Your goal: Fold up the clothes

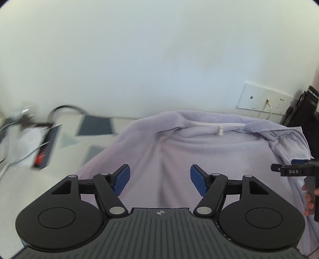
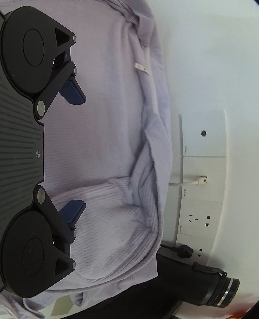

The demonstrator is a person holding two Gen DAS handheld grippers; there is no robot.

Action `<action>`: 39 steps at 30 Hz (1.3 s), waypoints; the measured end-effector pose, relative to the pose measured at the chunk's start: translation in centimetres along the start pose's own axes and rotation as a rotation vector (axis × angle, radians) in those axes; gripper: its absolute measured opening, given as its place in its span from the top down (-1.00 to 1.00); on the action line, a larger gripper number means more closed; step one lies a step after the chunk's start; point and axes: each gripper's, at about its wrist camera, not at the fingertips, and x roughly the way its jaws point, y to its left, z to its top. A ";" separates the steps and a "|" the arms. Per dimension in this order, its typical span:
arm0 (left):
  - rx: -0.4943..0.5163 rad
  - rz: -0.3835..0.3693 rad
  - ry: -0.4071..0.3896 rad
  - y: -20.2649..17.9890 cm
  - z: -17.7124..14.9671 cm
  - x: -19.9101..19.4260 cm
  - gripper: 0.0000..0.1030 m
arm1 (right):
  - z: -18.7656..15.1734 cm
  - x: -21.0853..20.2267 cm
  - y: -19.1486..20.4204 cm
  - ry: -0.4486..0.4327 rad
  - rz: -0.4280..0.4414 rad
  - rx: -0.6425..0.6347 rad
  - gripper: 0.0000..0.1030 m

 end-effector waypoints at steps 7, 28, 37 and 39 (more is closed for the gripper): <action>-0.274 0.005 0.087 7.8 -10.9 -9.9 -0.40 | -4.4 -5.8 3.2 0.072 0.127 -0.086 -0.99; -0.461 0.002 0.242 2.2 -23.6 -11.5 -0.43 | -12.2 -7.9 7.2 0.067 0.060 -0.059 -0.99; -0.331 0.105 0.214 1.0 -22.1 -9.6 0.67 | -13.3 -9.1 4.2 0.131 0.011 -0.004 -0.99; -0.356 0.092 0.208 1.5 -22.0 -9.4 0.74 | -13.7 -9.3 3.4 0.137 0.019 0.024 -0.99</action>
